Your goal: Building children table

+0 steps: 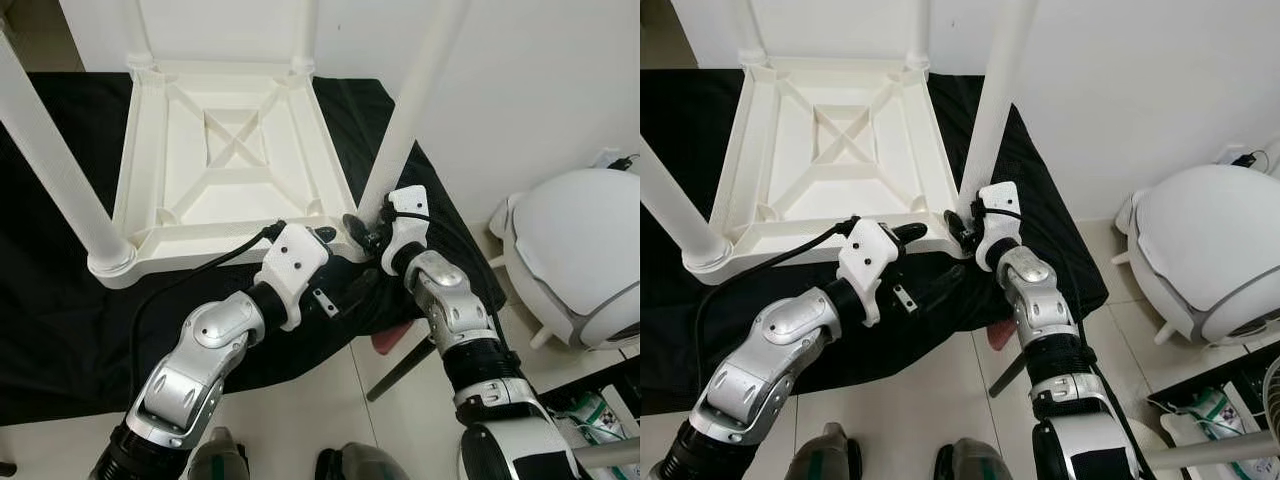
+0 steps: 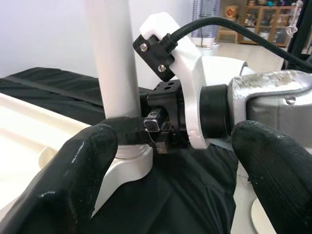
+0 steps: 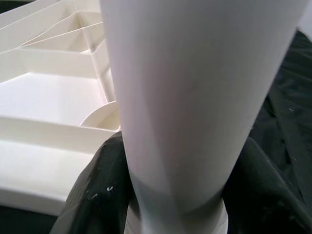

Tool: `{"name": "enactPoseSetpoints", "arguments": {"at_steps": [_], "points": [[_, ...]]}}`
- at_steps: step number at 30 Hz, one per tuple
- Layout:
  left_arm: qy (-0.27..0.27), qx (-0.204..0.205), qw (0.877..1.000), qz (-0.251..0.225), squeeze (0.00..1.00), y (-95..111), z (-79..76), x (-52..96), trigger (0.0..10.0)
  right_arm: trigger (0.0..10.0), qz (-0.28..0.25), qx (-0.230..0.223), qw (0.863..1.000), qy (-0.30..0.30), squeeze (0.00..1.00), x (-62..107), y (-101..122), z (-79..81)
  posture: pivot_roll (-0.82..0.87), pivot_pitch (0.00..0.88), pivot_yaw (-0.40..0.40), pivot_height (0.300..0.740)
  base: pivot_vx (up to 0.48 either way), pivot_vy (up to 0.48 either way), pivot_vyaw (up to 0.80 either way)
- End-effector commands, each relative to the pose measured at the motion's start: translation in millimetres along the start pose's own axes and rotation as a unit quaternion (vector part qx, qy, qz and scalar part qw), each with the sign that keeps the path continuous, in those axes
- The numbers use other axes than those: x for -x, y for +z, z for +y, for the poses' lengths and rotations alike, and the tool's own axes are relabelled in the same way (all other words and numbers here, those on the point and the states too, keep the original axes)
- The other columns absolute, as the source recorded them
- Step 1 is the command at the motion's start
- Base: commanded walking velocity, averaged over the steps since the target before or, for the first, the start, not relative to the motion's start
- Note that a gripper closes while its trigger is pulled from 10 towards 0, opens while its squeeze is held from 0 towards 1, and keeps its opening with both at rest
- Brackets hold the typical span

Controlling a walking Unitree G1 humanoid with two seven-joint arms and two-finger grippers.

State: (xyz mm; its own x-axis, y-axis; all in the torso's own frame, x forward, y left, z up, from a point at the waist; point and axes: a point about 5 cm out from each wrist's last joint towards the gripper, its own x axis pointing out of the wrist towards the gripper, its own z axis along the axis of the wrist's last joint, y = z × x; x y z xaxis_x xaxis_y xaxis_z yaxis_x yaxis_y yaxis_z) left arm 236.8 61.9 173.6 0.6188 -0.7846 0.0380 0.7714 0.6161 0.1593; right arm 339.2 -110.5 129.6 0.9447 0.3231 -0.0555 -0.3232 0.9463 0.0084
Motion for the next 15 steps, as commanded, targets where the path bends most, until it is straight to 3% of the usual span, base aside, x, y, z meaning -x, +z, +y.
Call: {"name": "enactPoseSetpoints", "arguments": {"at_steps": [1, 2, 4, 6, 13, 14, 15], "points": [[-0.002, 0.003, 1.0, 0.001, 0.0, -0.8, -2.4, -1.1, 10.0, 10.0, 0.001, -0.001, 0.998, -0.058, 0.0, 2.8, -0.6, -3.0, 0.04, 0.021, -0.094, 0.74, 0.0, 0.0, 0.0], [-0.002, 0.003, 1.0, 0.001, 0.0, -0.8, -2.4, -1.1, 10.0, 10.0, 0.001, -0.001, 0.998, -0.058, 0.0, 2.8, -0.6, -3.0, 0.04, 0.021, -0.094, 0.74, 0.0, 0.0, 0.0], [0.0, 0.003, 1.0, 0.0, 0.0, -0.4, -2.5, -1.3, 10.0, 10.0, 0.003, -0.003, 0.997, -0.076, 0.0, 3.6, -4.6, 17.8, 0.04, 0.019, -0.097, 0.74, 0.0, 0.0, 0.0], [0.0, 0.004, 1.0, 0.0, 0.0, -0.3, -2.8, -1.4, 10.0, 10.0, 0.009, 0.005, 0.997, -0.071, 0.0, 5.5, -3.1, 26.4, 0.04, 0.019, -0.097, 0.74, 0.0, 0.0, 0.0], [0.0, 0.004, 1.0, 0.0, 0.0, -0.5, -3.3, -1.6, 10.0, 10.0, 0.014, 0.012, 0.997, -0.081, 0.0, 9.1, -2.0, 15.8, 0.04, 0.018, -0.1, 0.74, 0.0, 0.0, 0.0], [0.001, 0.004, 1.0, 0.0, 0.0, -0.6, -3.2, -0.9, 10.0, 10.0, 0.003, -0.001, 0.997, -0.078, 1.0, 11.1, 1.0, 12.9, 0.04, 0.019, -0.101, 0.74, 0.0, 0.0, 0.0], [0.001, 0.004, 1.0, 0.0, 0.0, -0.6, -3.2, -0.9, 10.0, 10.0, 0.003, -0.001, 0.997, -0.078, 1.0, 11.1, 1.0, 12.9, 0.04, 0.019, -0.101, 0.74, 0.0, 0.0, 0.0]]}}
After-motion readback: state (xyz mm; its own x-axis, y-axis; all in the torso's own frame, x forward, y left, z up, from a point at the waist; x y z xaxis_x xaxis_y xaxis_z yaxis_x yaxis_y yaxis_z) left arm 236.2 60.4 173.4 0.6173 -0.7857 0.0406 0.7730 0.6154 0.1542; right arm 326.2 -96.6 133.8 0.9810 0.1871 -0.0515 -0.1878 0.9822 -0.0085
